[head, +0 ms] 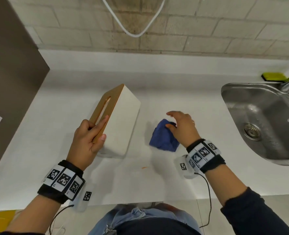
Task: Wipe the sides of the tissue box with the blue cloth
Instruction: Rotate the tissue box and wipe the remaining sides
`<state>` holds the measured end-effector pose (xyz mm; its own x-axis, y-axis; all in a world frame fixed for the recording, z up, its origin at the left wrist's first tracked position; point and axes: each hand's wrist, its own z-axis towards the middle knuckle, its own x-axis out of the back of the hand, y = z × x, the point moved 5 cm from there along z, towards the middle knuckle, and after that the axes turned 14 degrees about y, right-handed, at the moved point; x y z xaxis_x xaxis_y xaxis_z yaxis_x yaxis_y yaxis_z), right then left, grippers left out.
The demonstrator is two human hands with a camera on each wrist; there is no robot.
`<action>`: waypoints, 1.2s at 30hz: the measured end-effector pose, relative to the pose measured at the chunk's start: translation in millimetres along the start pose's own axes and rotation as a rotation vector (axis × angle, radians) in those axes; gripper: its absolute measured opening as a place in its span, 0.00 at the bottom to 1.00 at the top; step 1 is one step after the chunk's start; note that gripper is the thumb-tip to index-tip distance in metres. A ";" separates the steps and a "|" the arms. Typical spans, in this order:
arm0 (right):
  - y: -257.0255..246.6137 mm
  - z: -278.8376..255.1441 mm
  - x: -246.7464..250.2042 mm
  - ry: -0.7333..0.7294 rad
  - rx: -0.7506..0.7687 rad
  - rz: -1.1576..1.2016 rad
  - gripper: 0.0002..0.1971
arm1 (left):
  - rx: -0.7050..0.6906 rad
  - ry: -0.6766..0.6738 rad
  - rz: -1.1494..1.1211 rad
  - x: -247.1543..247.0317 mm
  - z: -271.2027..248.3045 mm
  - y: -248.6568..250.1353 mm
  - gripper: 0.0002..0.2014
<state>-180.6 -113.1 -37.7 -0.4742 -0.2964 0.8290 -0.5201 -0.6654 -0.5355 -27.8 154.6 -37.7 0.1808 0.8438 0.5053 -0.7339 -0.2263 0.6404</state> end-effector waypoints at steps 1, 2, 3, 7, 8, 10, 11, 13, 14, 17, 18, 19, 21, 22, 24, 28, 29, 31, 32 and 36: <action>4.2 6.1 -3.0 -0.020 0.005 -0.129 0.24 | 0.001 0.000 0.003 -0.1 0.0 0.9 0.24; 8.5 9.6 -8.1 -0.105 0.011 -0.222 0.30 | 0.003 0.000 0.006 0.0 0.3 1.5 0.24; 12.6 10.5 -14.8 -0.220 0.017 -0.278 0.36 | 0.005 -0.001 0.009 0.2 0.4 1.8 0.24; 19.1 -2.6 -43.4 -0.506 0.068 -0.280 0.43 | -0.005 -0.002 0.030 -1.1 1.0 2.9 0.24; 18.2 -6.3 -48.5 -0.513 0.079 -0.269 0.43 | -0.008 -0.005 0.038 -1.5 1.1 3.1 0.24; 15.5 -10.0 -54.3 -0.505 0.076 -0.259 0.42 | -0.012 -0.007 0.050 -1.9 1.2 3.4 0.25; 14.4 -11.6 -55.8 -0.515 0.067 -0.247 0.40 | -0.010 -0.007 0.051 -2.1 1.1 3.2 0.26; 9.9 -13.9 -57.5 -0.546 0.031 -0.146 0.34 | -0.002 -0.003 0.047 -1.9 0.5 2.2 0.25; 5.1 -14.5 -55.5 -0.546 0.006 -0.058 0.30 | 0.000 0.002 0.043 -1.5 0.5 1.7 0.24; -17.6 -17.4 -40.7 -0.467 -0.106 0.346 0.22 | 0.015 0.016 0.027 0.3 0.6 -0.5 0.23; -29.8 -17.9 -34.1 -0.419 -0.130 0.521 0.21 | 0.023 0.020 0.020 1.4 0.3 -1.9 0.23; -43.2 -17.1 -27.2 -0.352 -0.128 0.656 0.22 | 0.028 0.023 0.013 2.0 0.7 -2.8 0.23; -73.7 -17.8 -20.3 -0.209 -0.045 0.815 0.23 | 0.031 0.028 0.010 3.2 1.5 -4.8 0.23; -88.5 -18.8 -21.8 -0.149 0.043 0.817 0.24 | 0.029 0.027 0.010 3.2 1.4 -5.1 0.23; -112.1 -27.9 -42.4 -0.102 0.247 0.674 0.26 | 0.024 0.027 -0.008 2.0 0.0 -4.7 0.23; -130.9 -58.1 -86.3 -0.163 0.288 0.569 0.33 | 0.054 0.060 -0.072 -1.3 -2.0 -5.8 0.25; -133.6 -63.5 -87.0 -0.148 0.309 0.580 0.35 | 0.065 0.067 -0.078 -1.1 -2.0 -6.4 0.25; -131.2 -73.0 -87.3 -0.168 0.358 0.598 0.36 | 0.065 0.065 -0.085 -0.2 -2.1 -6.2 0.26; -127.4 -77.1 -86.0 -0.190 0.409 0.583 0.36 | 0.055 0.057 -0.083 -0.2 -2.2 -5.3 0.26; -96.0 -84.8 -88.3 -0.268 0.648 0.435 0.26 | 0.022 0.047 -0.045 -1.9 -2.0 -3.6 0.24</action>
<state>-149.1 35.0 -73.2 -0.3100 -0.7176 0.6237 0.2228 -0.6926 -0.6861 -26.8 154.8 -42.2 0.1822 0.8750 0.4485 -0.7113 -0.1976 0.6746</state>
